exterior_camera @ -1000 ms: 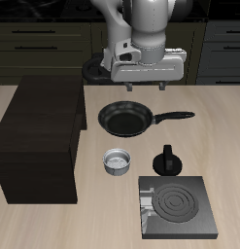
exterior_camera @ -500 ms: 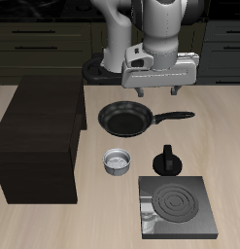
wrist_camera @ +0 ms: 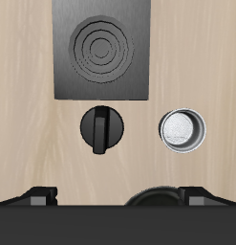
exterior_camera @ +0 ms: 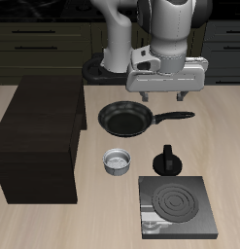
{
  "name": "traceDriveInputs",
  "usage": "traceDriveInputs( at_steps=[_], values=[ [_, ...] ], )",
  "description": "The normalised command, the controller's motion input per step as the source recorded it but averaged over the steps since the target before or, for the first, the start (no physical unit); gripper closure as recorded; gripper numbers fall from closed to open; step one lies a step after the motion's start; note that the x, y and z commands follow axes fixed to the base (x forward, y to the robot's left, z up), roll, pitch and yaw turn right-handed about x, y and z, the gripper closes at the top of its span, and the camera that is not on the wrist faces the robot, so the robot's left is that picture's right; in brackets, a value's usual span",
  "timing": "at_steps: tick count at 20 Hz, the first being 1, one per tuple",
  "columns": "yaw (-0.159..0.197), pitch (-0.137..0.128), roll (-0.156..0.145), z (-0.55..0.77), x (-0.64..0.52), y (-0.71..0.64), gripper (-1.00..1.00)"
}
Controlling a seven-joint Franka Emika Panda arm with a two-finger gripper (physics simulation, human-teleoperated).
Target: Turn on the stove
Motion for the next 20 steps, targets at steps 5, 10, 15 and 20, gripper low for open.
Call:
traceDriveInputs(
  at_steps=[5,10,15,20],
  values=[
    [-0.01,0.002,-0.025,-0.06,0.15,0.18,-1.0],
    [0.001,0.016,0.007,-0.1,-0.02,0.18,-1.0],
    [0.002,-0.005,0.007,-0.03,0.0,0.09,-1.0],
    [0.001,-0.002,-0.004,-0.1,0.07,-0.01,-1.0]
  ],
)
